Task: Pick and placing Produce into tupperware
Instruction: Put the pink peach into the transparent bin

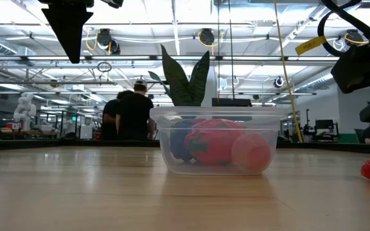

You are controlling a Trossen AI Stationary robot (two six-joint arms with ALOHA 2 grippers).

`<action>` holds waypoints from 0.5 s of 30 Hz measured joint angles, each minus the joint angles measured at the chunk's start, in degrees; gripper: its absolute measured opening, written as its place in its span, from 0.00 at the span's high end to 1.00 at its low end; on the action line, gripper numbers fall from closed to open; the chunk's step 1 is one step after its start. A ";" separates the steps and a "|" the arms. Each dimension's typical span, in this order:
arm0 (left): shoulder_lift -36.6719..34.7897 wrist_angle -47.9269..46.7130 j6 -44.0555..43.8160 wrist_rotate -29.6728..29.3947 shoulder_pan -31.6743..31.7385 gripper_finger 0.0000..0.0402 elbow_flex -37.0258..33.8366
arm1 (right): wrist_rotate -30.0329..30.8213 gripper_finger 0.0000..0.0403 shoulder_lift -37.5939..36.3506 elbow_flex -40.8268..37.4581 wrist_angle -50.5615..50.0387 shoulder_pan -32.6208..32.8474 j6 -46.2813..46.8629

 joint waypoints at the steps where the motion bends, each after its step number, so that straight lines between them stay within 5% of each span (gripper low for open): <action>1: 0.00 0.00 0.00 0.00 -0.02 0.44 0.00 | 0.00 0.72 0.00 0.00 0.00 -0.01 0.00; 15: 0.01 -0.27 1.52 -0.08 -0.01 0.44 0.00 | -0.11 0.74 -1.28 -0.02 -0.35 -0.02 0.00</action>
